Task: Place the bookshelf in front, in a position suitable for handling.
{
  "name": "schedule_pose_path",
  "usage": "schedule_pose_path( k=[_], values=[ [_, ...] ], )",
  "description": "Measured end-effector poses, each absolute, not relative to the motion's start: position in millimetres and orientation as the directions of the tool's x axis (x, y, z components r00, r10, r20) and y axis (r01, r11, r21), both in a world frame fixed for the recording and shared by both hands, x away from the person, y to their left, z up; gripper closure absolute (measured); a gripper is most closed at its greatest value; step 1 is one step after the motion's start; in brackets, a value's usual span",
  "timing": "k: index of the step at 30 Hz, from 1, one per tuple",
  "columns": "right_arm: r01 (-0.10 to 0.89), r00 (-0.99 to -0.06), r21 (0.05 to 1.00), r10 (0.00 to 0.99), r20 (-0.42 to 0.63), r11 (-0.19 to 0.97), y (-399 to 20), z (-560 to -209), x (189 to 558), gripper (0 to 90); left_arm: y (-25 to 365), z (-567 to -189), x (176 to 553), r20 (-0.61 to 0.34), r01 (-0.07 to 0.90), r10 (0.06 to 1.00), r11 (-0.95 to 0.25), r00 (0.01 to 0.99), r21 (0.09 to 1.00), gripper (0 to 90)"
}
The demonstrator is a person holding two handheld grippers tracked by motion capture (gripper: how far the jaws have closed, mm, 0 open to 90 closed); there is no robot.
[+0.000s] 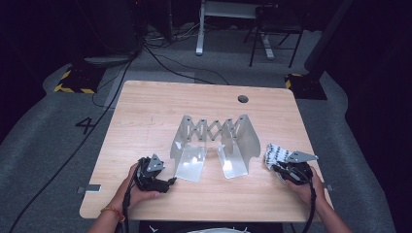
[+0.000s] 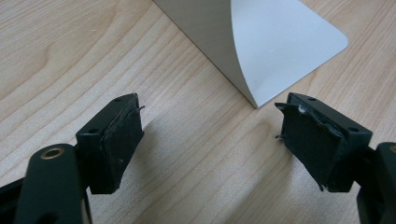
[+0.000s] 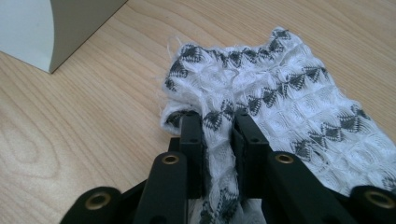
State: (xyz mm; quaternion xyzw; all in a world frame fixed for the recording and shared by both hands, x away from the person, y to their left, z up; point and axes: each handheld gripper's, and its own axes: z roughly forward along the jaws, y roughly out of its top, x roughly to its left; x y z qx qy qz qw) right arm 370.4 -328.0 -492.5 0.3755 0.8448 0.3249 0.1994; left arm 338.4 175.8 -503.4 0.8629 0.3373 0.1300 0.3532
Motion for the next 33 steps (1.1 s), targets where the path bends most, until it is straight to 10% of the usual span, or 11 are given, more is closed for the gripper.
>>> schedule_pose_path(
  k=[33],
  values=[
    [0.277, -0.686, 0.881, 0.721, -0.098, 0.383, -336, -439, 340, 81.5, 179, -503, 334, -0.013, 0.483, 0.667, -0.526, 0.745, 0.700, 22.7]
  ],
)
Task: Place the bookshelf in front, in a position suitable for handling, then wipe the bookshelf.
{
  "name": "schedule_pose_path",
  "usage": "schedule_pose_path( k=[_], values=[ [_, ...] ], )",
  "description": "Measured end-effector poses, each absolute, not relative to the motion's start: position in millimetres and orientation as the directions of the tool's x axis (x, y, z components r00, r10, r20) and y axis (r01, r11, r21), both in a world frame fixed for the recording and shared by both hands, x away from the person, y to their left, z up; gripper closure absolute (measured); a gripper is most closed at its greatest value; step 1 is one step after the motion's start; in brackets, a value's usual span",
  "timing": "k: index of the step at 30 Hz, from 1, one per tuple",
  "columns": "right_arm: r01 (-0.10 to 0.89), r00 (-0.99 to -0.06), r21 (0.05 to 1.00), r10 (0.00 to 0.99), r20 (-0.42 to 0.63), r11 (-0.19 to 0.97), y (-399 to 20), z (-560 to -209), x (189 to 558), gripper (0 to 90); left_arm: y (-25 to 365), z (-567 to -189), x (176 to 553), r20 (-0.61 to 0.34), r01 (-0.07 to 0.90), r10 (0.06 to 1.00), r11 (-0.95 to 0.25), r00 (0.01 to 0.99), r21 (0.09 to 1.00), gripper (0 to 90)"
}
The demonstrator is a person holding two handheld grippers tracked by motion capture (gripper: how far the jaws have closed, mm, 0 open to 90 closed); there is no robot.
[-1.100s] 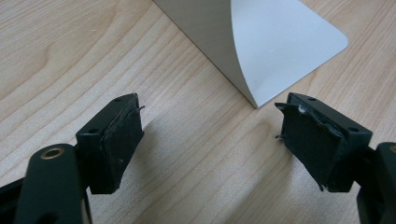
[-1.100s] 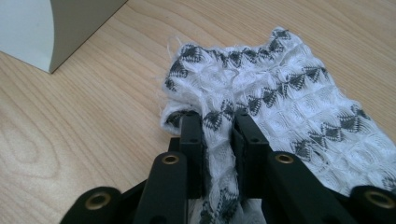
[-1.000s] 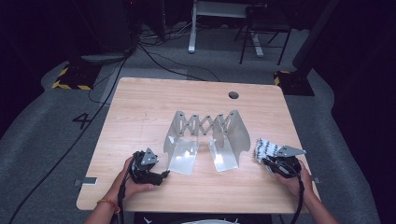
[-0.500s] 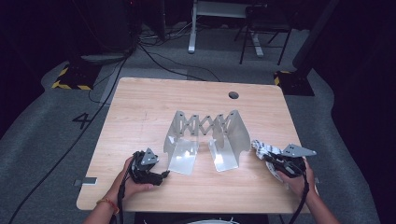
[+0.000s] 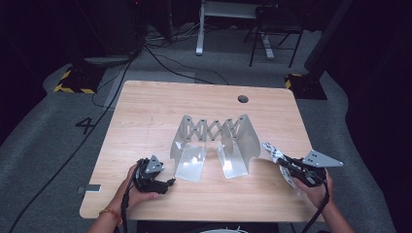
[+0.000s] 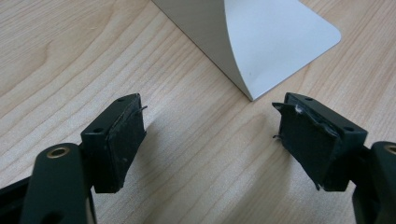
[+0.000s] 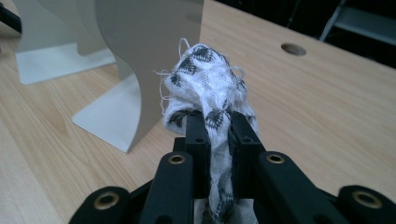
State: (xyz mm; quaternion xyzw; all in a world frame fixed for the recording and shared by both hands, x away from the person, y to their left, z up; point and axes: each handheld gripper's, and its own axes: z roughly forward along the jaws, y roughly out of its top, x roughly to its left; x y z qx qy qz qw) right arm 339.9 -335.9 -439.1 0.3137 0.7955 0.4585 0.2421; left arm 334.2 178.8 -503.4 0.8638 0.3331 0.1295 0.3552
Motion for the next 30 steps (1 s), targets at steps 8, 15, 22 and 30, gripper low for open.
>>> schedule_pose_path(
  k=[8, 15, 22, 30],
  values=[
    [0.188, -0.716, 0.917, 0.689, -0.117, 0.351, -329, -411, 327, 81.5, 179, -503, 334, -0.013, 0.485, 0.669, -0.525, 0.743, 0.700, 22.7],
    [0.102, -0.750, 0.927, 0.640, -0.166, 0.361, -304, -374, 319, 81.6, 179, -503, 335, -0.015, 0.483, 0.665, -0.526, 0.747, 0.699, 22.6],
    [0.008, -0.794, 0.926, 0.565, -0.223, 0.377, -263, -345, 311, 81.6, 179, -504, 336, -0.019, 0.481, 0.660, -0.528, 0.751, 0.700, 22.3],
    [-0.039, -0.830, 0.917, 0.498, -0.251, 0.397, -222, -338, 313, 81.5, 178, -504, 337, -0.020, 0.478, 0.653, -0.533, 0.757, 0.698, 21.9]
  ],
)
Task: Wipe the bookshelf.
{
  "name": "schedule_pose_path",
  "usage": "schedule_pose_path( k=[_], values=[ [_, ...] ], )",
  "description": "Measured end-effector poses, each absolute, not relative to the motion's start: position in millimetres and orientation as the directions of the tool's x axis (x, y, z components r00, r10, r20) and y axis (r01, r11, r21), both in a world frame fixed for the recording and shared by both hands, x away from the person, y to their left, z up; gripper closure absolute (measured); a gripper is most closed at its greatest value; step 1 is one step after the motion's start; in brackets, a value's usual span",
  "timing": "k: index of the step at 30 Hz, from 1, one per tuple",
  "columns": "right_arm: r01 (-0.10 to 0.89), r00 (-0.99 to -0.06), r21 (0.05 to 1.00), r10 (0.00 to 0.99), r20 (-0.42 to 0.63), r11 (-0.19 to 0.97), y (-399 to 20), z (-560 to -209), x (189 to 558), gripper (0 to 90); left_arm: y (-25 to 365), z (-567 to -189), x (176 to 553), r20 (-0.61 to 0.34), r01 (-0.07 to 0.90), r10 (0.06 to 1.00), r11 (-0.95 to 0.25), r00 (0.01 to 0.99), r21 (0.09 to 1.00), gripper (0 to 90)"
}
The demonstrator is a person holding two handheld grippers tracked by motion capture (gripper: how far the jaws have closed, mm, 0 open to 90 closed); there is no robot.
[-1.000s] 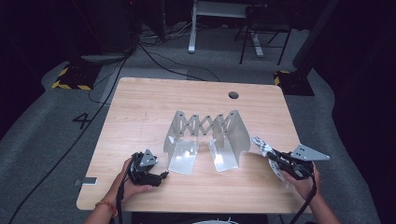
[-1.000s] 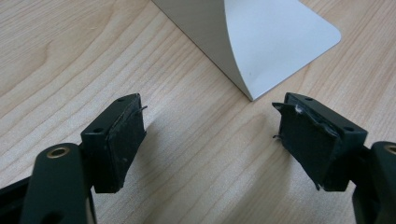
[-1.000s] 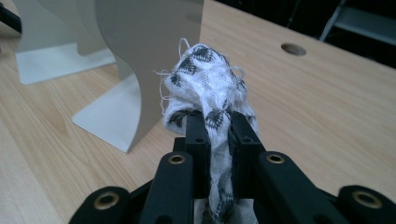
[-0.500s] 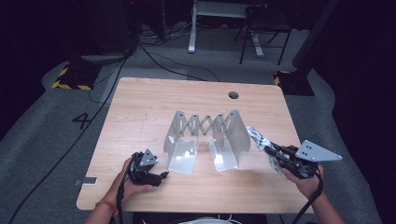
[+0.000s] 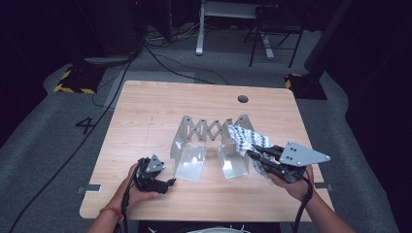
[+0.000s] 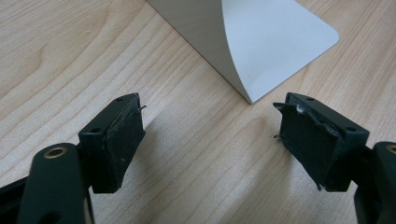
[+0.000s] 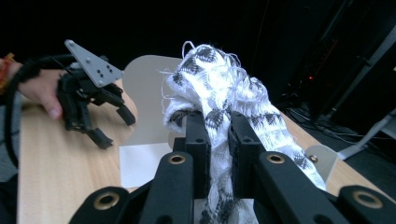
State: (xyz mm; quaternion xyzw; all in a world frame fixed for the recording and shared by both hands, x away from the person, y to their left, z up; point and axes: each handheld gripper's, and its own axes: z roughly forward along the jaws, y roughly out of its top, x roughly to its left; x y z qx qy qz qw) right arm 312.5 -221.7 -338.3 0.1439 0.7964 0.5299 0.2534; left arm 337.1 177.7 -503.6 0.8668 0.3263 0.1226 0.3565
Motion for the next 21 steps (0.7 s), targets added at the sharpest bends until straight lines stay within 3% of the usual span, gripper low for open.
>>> schedule_pose_path(
  k=[21],
  values=[
    [0.054, -0.787, 0.878, 0.562, -0.255, 0.475, -201, -402, 346, 81.5, 170, -503, 336, -0.014, 0.477, 0.658, -0.531, 0.753, 0.700, 26.0]
  ],
)
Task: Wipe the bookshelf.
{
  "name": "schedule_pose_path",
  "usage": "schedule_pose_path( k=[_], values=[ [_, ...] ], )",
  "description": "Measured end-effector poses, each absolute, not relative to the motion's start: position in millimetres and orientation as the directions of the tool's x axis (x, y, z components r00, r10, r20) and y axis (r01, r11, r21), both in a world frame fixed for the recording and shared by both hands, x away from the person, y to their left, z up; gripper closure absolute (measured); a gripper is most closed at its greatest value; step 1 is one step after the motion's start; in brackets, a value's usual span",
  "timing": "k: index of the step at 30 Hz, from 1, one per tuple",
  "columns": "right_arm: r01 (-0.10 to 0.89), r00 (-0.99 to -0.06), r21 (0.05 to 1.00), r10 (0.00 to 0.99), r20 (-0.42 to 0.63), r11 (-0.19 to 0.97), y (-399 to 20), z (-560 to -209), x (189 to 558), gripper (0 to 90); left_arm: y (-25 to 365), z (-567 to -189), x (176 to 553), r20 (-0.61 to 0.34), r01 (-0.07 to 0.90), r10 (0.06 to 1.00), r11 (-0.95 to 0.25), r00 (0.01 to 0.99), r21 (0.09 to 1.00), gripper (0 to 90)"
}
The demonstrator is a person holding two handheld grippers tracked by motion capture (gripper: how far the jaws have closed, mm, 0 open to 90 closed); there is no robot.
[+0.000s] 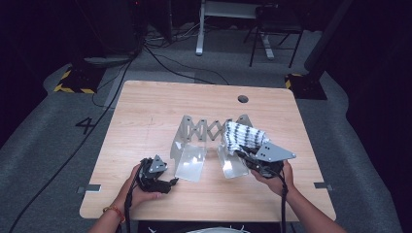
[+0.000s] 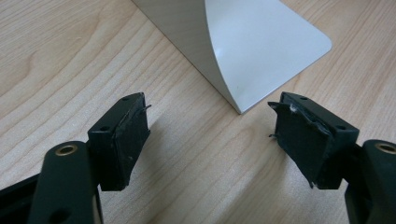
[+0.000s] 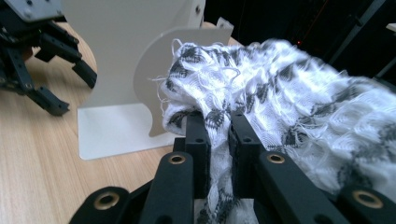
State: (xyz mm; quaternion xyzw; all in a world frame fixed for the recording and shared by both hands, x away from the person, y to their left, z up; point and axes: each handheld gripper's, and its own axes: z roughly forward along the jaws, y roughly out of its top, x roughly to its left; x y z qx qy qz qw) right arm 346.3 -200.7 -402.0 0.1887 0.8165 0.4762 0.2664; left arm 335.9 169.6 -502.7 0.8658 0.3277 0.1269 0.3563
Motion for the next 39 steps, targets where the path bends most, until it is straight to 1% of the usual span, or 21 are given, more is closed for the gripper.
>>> schedule_pose_path(
  k=[5, 14, 20, 28, 33, 36, 39],
  values=[
    [0.074, -0.790, 0.874, 0.563, -0.243, 0.481, -202, -415, 347, 81.5, 170, -503, 336, -0.016, 0.477, 0.657, -0.529, 0.753, 0.702, 26.0],
    [0.099, -0.795, 0.844, 0.552, -0.251, 0.527, -201, -437, 343, 81.4, 170, -503, 335, -0.016, 0.476, 0.657, -0.529, 0.754, 0.703, 26.0],
    [0.175, -0.795, 0.813, 0.567, -0.216, 0.555, -209, -458, 348, 81.2, 170, -503, 335, -0.017, 0.476, 0.657, -0.529, 0.754, 0.703, 26.0],
    [0.244, -0.799, 0.757, 0.568, -0.198, 0.606, -207, -483, 361, 80.9, 170, -503, 336, -0.016, 0.475, 0.655, -0.531, 0.755, 0.702, 25.9],
    [0.271, -0.803, 0.737, 0.568, -0.182, 0.619, -206, -490, 368, 80.6, 170, -503, 335, -0.016, 0.474, 0.655, -0.530, 0.756, 0.703, 25.9],
    [0.302, -0.817, 0.733, 0.562, -0.132, 0.610, -207, -494, 371, 80.6, 170, -503, 335, -0.016, 0.473, 0.653, -0.532, 0.757, 0.702, 25.9],
    [0.317, -0.822, 0.725, 0.559, -0.111, 0.611, -207, -495, 373, 80.6, 170, -503, 335, -0.017, 0.473, 0.653, -0.530, 0.757, 0.703, 25.9]
  ],
)
